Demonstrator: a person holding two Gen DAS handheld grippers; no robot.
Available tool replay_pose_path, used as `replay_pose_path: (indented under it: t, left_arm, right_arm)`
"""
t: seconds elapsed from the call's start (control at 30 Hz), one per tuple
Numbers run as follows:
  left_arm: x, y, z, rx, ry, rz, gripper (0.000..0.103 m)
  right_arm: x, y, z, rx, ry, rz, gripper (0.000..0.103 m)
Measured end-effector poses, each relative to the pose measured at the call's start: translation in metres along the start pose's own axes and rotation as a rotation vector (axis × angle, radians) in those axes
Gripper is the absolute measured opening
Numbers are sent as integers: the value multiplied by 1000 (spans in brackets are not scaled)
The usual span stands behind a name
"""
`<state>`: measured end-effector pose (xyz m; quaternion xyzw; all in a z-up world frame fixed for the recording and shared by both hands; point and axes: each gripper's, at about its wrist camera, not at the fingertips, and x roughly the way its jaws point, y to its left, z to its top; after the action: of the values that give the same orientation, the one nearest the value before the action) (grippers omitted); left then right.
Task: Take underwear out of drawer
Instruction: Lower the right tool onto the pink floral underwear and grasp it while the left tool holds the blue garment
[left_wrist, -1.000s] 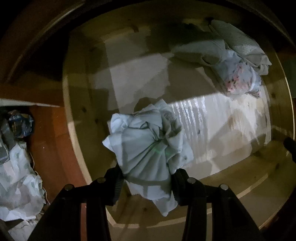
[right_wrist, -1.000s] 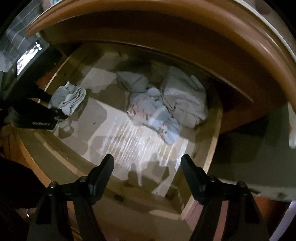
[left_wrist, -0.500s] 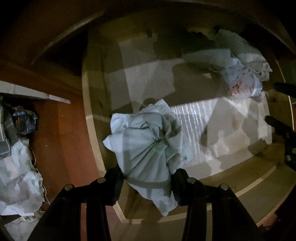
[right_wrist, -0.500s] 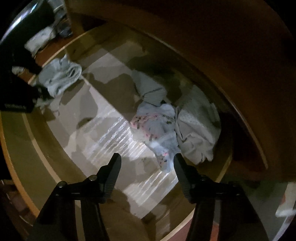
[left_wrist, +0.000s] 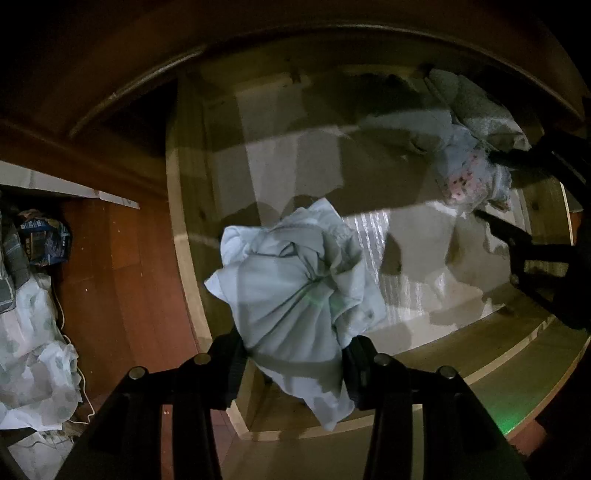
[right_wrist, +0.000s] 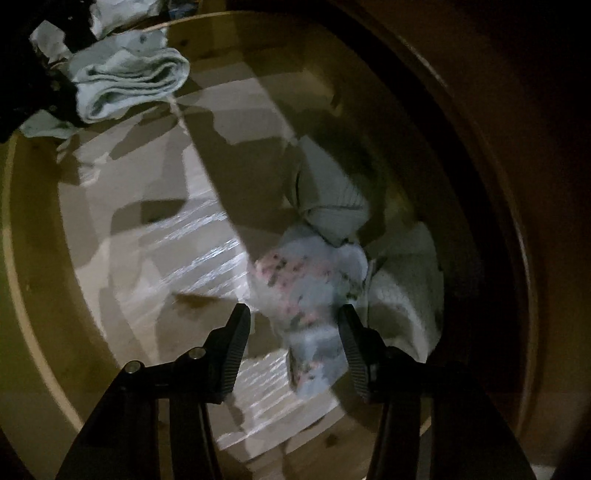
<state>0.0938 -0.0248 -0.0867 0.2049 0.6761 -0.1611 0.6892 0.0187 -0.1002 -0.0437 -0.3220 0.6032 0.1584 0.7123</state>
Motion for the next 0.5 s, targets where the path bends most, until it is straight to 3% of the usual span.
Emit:
replay_pose_path:
  t: [0.5]
  left_arm:
    - [0,-4,6,2,0,-3,44]
  right_arm:
    - [28,-8,14,-25,-15,35,50]
